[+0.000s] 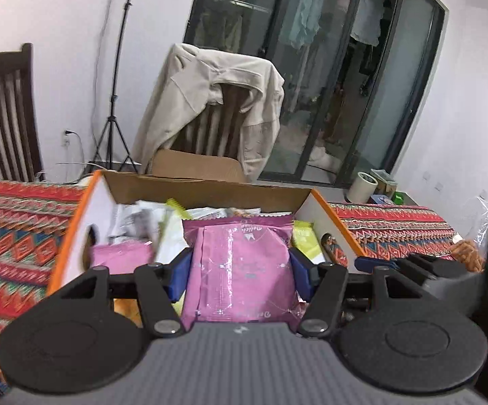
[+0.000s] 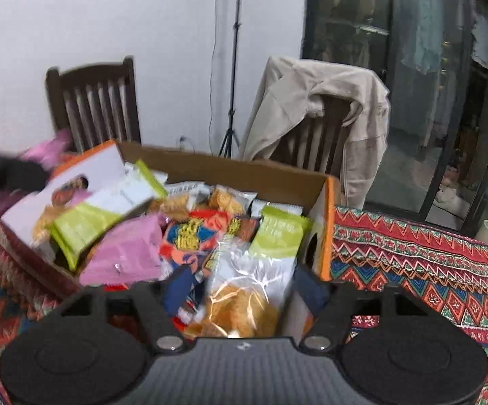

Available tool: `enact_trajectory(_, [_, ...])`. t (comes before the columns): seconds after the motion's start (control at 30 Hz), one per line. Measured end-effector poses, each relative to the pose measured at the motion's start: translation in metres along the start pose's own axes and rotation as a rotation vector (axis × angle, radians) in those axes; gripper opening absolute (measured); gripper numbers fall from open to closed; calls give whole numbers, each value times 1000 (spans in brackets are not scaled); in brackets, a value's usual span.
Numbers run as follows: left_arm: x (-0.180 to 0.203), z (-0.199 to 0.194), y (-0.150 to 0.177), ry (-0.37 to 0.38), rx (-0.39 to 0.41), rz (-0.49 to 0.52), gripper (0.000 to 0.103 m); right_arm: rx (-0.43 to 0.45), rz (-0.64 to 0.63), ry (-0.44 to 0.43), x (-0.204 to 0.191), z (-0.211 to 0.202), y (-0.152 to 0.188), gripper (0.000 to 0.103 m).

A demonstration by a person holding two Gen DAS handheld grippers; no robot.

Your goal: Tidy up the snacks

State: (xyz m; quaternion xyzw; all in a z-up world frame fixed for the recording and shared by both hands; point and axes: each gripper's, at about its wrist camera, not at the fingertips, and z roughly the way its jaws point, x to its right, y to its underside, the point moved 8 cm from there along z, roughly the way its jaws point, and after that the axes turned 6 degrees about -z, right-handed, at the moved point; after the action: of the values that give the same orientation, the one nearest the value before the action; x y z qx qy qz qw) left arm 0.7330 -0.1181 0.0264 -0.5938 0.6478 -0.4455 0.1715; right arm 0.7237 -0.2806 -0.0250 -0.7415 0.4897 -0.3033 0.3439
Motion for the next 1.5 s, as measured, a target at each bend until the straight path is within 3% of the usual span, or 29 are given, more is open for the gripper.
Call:
enact_trajectory(0.1, [7,32,-7,-9,-17,13,61,29,28,-21,9,-13,-5,70])
enact_trajectory(0.17, [10,56,-11,-30,-44,6,61,54,55,-16,19,-25,-10,81])
enact_trajectory(0.33, [20,104,-11,-32,-119,-15,63,108,99,1,38,-48,-20,82])
enact_trajectory(0.4, [21,107,-9,-43,-116,-17,75,111,99,1,39,-50,-21,82])
enact_trajectory(0.53, [20,91,-4,-18,-123,1,78,96,77,-6,34,-46,-20,82])
enact_trajectory(0.73, [5,37,-9,-35,-83,28,82,105,58,-35,20,-47,-26,82])
enact_trajectory(0.93, [-33,-36,-17,-128,-42,33,87,131,63,-51,9,-67,-36,84])
enact_trajectory(1.03, [-43,-82,-15,-165,-3,34,89,160,97,-42,4,-97,-37,95])
enact_trajectory(1.1, [-43,-110,-10,-171,21,38,90,167,89,-56,-3,-120,-37,95])
enact_trajectory(1.33, [-13,-211,20,-108,102,73,94,217,39,1,-14,-215,-37,103])
enact_trajectory(1.5, [10,-276,51,-74,148,89,98,241,33,11,-33,-278,-19,103])
